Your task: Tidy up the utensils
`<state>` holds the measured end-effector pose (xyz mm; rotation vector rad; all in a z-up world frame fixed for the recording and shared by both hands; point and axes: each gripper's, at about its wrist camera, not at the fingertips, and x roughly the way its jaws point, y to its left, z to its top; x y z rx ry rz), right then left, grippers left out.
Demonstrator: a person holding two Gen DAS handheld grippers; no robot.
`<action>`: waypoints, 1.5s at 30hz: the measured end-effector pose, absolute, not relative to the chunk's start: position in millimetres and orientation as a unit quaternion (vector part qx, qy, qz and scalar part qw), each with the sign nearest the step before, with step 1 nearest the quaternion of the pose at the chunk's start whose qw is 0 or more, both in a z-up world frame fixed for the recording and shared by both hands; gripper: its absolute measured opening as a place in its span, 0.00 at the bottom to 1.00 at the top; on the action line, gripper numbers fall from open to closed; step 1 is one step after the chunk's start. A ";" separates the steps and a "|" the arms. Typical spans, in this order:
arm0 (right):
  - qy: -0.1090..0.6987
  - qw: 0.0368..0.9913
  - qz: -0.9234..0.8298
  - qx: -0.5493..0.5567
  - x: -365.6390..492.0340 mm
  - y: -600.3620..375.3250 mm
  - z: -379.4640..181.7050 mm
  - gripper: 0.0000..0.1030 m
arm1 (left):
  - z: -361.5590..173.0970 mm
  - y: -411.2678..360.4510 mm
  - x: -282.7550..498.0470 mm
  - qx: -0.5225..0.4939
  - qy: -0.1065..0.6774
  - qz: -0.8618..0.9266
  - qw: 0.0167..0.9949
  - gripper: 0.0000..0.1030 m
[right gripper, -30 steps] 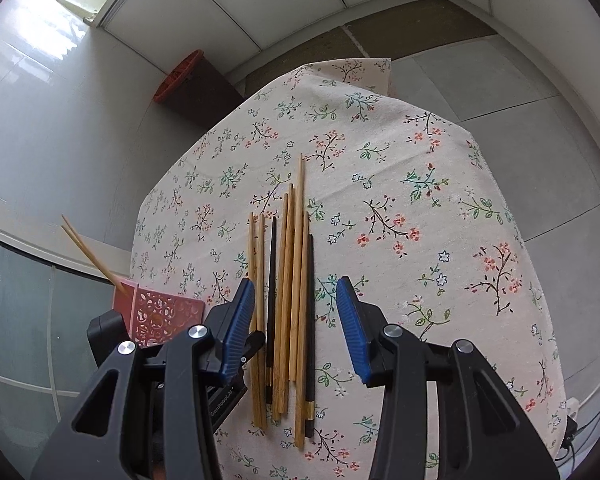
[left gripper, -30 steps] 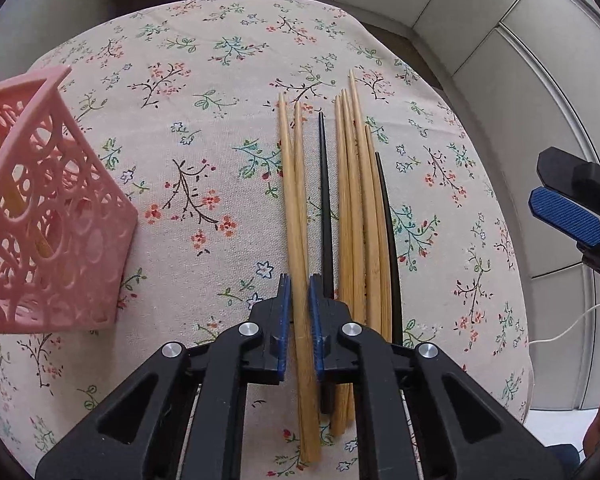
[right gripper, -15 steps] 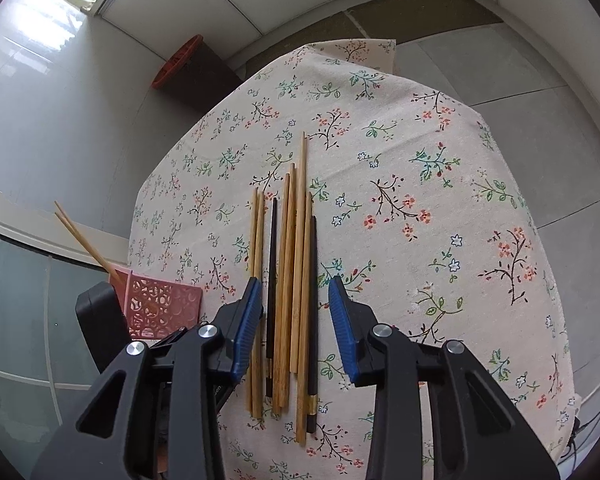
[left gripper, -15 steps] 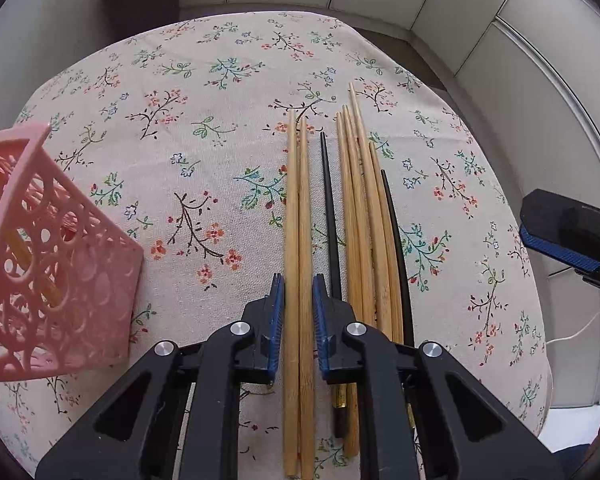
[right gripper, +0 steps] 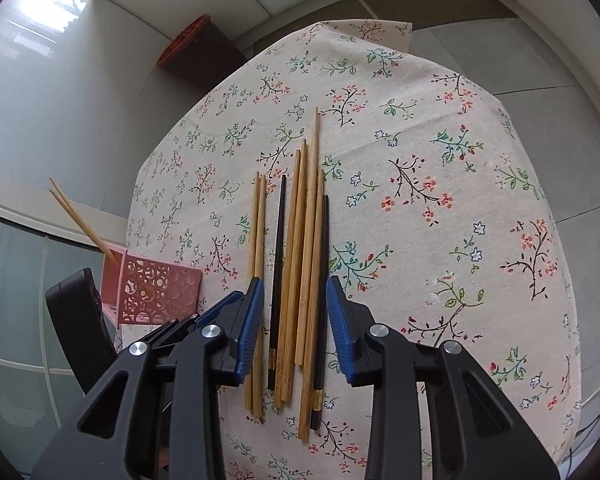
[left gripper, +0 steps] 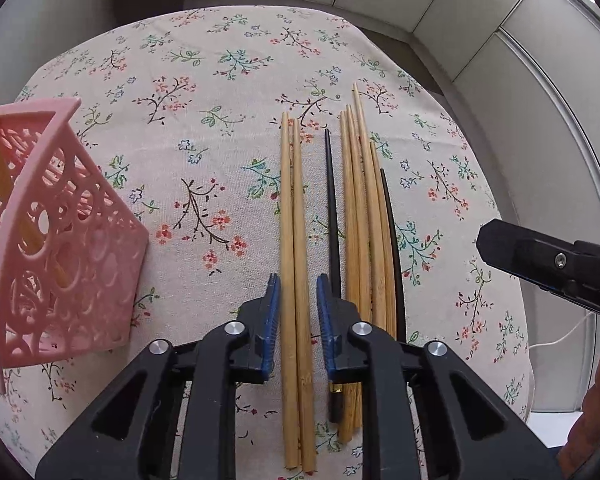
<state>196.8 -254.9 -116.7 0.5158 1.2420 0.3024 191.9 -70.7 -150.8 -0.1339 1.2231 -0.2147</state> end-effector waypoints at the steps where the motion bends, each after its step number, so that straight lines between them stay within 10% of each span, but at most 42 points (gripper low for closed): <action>1: 0.573 0.772 0.138 0.237 196.9 -255.1 -116.6 0.32 | -149.5 -69.4 191.9 -0.065 0.573 -0.096 0.811 0.25; 25: 0.589 0.773 0.125 0.201 199.4 -247.5 -129.6 0.32 | -158.3 -86.3 195.9 0.002 0.559 -0.092 0.824 0.06; 45: 0.626 0.768 0.108 0.074 219.0 -198.4 -163.1 0.09 | -22.9 -15.5 133.8 -0.117 0.414 -0.123 0.894 0.06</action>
